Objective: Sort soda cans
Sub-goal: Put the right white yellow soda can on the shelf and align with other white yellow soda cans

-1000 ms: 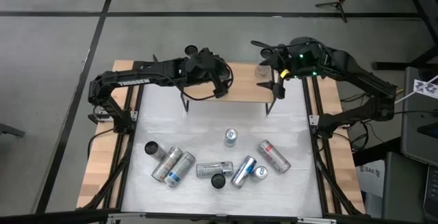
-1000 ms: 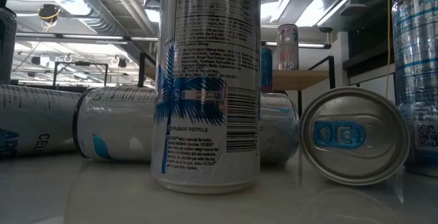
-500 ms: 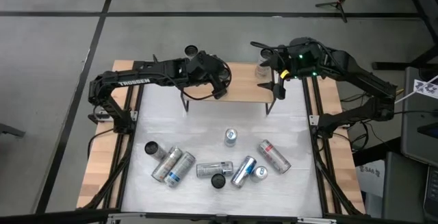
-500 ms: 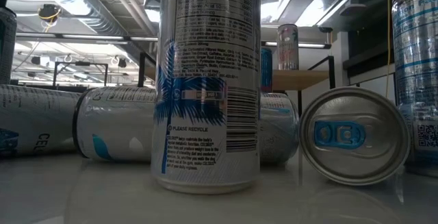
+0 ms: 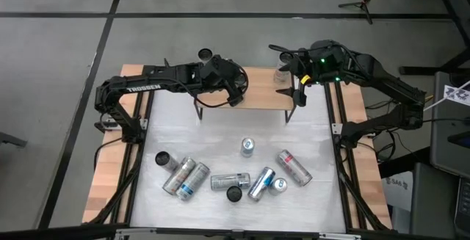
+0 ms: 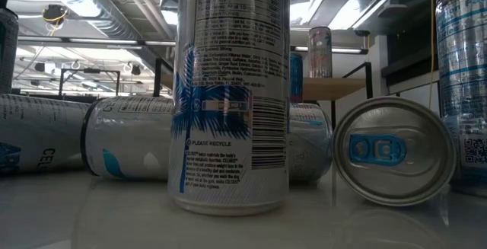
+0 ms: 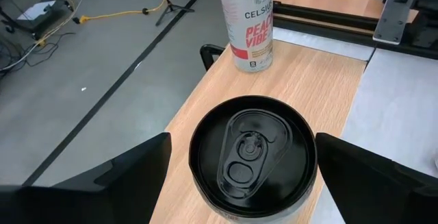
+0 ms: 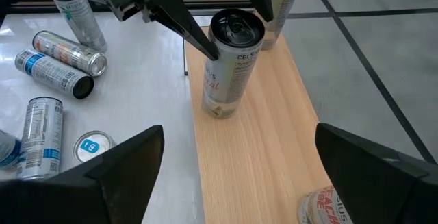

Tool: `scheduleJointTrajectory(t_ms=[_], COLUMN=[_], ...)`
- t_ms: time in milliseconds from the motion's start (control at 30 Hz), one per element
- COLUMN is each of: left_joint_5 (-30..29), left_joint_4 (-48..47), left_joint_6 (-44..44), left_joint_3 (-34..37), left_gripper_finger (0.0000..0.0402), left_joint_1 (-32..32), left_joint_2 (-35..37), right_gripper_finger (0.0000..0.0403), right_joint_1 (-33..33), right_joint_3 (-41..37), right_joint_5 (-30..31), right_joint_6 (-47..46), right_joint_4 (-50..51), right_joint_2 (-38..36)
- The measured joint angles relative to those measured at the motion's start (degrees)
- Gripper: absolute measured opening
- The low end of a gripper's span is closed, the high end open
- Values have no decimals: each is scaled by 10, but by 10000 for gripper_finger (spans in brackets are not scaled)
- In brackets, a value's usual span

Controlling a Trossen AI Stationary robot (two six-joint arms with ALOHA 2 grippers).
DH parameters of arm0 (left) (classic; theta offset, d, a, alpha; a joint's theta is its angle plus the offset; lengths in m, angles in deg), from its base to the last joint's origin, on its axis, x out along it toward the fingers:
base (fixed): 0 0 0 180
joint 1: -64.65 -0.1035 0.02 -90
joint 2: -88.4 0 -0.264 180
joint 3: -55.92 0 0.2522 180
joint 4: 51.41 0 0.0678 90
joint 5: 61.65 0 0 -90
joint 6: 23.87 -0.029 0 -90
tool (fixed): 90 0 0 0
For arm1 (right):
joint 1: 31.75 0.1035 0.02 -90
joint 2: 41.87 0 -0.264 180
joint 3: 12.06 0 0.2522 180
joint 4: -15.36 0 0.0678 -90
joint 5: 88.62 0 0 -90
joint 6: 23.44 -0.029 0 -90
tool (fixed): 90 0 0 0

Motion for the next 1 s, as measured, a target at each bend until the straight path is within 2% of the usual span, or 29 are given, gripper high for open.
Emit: scheduleJointTrajectory(t_ms=[300, 667, 1000], left_joint_5=[30, 31, 29], left_joint_4=[1, 2, 1], left_joint_6=[1, 1, 1], left_joint_3=[0, 0, 0], left_gripper_finger=[295, 255, 248], left_joint_1=[0, 0, 0], left_joint_2=[0, 1, 2], right_gripper_finger=[376, 376, 376], right_joint_1=[0, 0, 0], right_joint_3=[0, 0, 0], right_joint_5=[0, 0, 0], right_joint_6=[0, 0, 0], right_joint_4=[0, 0, 0], right_joint_2=[0, 0, 0])
